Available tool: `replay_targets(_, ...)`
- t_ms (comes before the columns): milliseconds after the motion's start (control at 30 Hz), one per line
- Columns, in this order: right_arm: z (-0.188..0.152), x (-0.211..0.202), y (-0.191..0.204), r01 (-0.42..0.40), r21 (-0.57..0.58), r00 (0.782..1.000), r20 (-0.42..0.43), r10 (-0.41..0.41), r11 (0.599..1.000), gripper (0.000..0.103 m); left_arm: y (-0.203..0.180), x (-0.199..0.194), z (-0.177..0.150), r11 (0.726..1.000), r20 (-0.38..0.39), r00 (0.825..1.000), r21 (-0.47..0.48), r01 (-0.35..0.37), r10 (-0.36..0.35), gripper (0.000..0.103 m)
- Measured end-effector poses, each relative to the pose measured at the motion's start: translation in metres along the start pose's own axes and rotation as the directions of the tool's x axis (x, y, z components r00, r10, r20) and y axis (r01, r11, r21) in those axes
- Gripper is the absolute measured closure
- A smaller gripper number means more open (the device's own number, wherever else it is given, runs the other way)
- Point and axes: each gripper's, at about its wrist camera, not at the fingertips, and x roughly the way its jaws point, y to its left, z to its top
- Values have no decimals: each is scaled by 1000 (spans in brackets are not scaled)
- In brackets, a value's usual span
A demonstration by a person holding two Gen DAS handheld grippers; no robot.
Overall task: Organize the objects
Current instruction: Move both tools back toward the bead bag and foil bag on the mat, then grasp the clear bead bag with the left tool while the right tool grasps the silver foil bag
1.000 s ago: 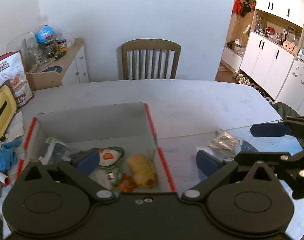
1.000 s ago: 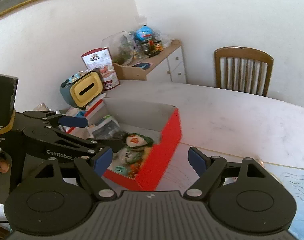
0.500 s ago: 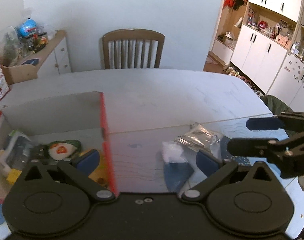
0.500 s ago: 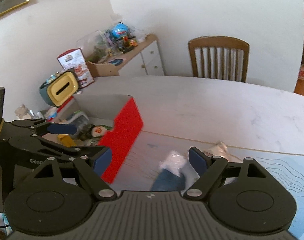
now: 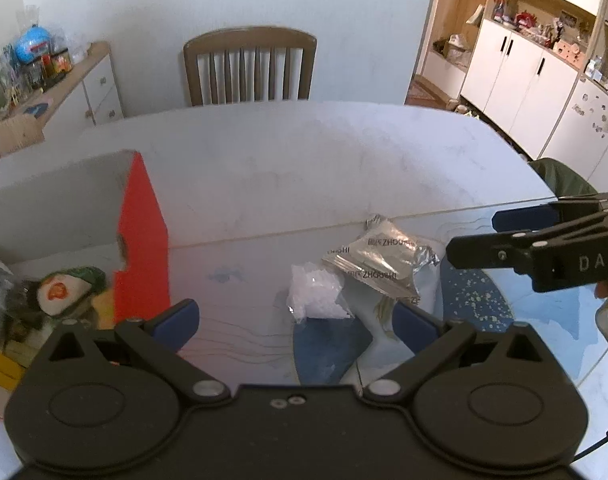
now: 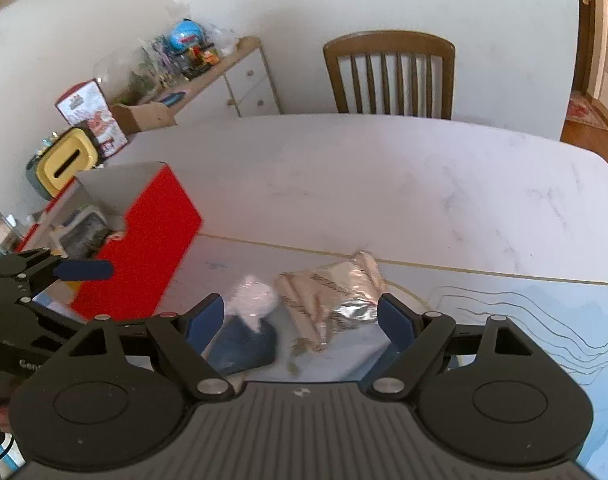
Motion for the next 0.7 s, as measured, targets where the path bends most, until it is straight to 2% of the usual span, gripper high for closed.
replay_targets(167, 1, 23, -11, 5, -6, 999, -43, -5, 1000, 19, -2, 27, 3, 1000, -47, 999, -18, -17, 16, 1)
replay_targets(467, 8, 61, -26, -1, -23, 995, -103, -2, 1000, 19, -14, 57, 7, 998, -56, 997, 39, -49, 51, 1)
replay_targets(700, 14, 87, -33, -18, -31, 990, -142, 14, 999, 19, -15, 76, 9, 997, -77, 995, 44, -65, 69, 7)
